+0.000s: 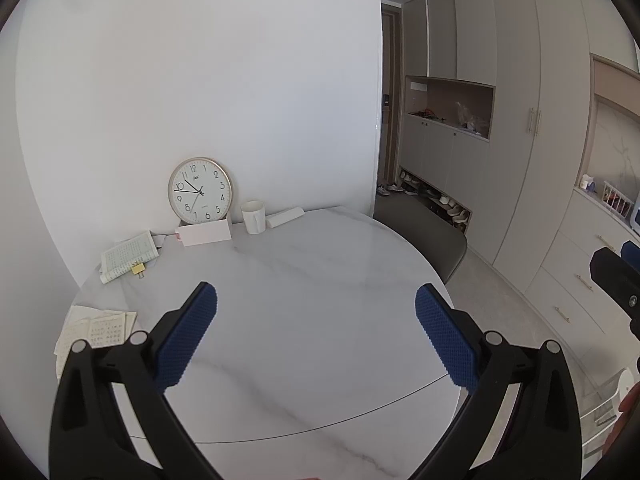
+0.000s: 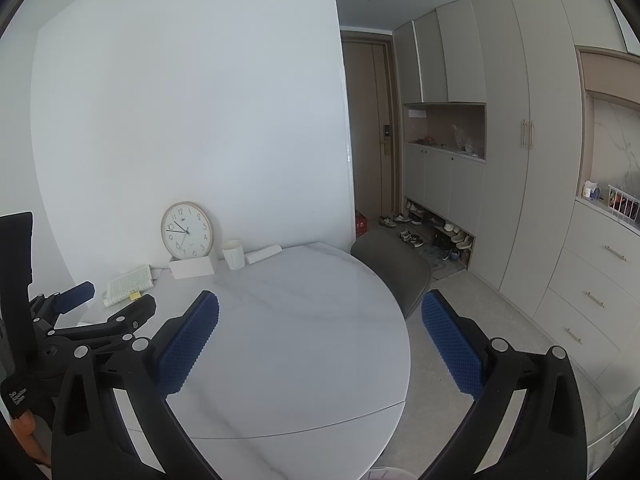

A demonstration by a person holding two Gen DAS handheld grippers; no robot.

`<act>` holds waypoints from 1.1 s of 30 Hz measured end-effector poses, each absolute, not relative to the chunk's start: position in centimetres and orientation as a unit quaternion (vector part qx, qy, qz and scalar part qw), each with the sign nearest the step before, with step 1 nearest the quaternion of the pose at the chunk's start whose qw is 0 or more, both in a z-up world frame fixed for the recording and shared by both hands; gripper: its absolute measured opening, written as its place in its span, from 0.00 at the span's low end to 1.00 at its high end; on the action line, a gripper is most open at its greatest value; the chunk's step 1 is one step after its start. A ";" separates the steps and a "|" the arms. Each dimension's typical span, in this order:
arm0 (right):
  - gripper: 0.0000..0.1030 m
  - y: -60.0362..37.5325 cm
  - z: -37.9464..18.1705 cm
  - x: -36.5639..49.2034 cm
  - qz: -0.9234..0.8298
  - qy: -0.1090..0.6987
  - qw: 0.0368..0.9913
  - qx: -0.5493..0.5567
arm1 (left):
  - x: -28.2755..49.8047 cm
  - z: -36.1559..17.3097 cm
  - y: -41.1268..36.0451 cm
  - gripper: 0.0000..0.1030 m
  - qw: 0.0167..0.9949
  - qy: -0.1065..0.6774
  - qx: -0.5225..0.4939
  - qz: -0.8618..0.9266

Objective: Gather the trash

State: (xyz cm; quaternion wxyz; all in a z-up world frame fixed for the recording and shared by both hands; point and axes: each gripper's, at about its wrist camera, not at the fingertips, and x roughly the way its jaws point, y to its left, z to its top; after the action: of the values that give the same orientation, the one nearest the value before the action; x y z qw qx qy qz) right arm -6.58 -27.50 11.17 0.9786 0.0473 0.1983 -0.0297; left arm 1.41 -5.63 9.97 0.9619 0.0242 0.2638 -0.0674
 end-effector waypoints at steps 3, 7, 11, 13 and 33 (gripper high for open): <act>0.98 -27.4 11.2 -6.6 -0.028 0.198 0.979 0.046 | 1.4 10.0 -5.6 0.92 0.962 0.264 0.023 -0.067; 0.98 -27.3 11.2 -6.5 -0.026 0.198 0.979 0.044 | 1.4 9.9 -5.5 0.92 0.962 0.263 0.023 -0.066; 0.98 -27.3 11.2 -6.4 -0.026 0.199 0.979 0.044 | 1.4 9.8 -5.4 0.92 0.962 0.264 0.021 -0.067; 0.98 -27.3 11.2 -6.4 -0.026 0.198 0.979 0.044 | 1.4 9.8 -5.4 0.92 0.962 0.264 0.022 -0.066; 0.98 -27.2 10.8 -6.3 -0.030 0.202 0.978 0.048 | 1.4 9.5 -5.8 0.92 0.963 0.261 0.028 -0.067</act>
State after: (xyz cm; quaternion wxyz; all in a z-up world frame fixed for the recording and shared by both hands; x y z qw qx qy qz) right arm -6.27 -27.15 10.80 0.9778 0.0478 0.2019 -0.0302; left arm 1.45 -5.85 9.50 0.9627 0.0282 0.2609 -0.0666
